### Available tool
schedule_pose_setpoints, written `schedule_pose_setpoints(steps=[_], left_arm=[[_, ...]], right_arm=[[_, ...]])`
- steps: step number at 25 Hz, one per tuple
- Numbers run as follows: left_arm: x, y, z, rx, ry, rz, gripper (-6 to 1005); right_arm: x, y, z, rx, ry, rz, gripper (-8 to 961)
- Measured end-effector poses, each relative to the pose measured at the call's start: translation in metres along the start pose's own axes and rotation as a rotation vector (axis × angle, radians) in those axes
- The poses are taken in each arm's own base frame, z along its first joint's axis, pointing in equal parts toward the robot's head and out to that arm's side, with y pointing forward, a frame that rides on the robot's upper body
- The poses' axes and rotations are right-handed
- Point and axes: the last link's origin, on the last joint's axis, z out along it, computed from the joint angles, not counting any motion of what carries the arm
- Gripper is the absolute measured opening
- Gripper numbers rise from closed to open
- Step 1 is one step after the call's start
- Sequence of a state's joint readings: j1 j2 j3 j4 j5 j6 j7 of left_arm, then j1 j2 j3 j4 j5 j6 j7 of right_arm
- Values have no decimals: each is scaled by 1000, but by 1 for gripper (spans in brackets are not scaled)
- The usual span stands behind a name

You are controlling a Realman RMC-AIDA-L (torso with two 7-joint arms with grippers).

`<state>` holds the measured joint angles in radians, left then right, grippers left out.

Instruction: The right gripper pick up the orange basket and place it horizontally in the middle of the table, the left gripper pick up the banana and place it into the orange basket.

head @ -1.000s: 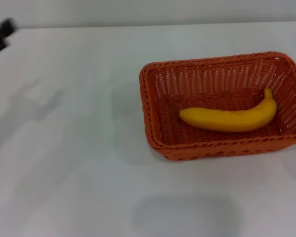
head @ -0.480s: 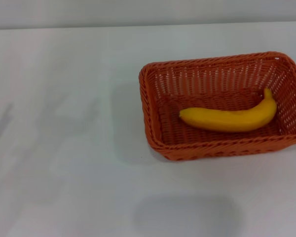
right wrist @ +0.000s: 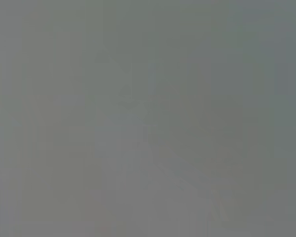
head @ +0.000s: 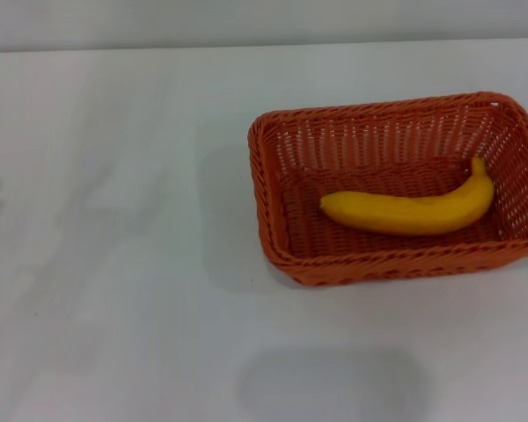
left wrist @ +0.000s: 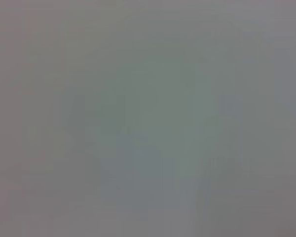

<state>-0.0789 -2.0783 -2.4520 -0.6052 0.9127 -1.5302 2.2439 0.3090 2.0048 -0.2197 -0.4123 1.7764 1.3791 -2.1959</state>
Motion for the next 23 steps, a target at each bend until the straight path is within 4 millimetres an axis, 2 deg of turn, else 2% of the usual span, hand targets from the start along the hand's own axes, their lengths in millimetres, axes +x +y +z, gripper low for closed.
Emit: schedule_pose_setpoints(steps=[10, 23], left_arm=[[0, 1, 9, 0, 23, 1, 740], [-12, 1, -3, 64, 31, -67, 741]], right_arm=[[0, -5, -2, 65, -43, 3, 840], [-3, -12, -16, 94, -58, 2, 840]])
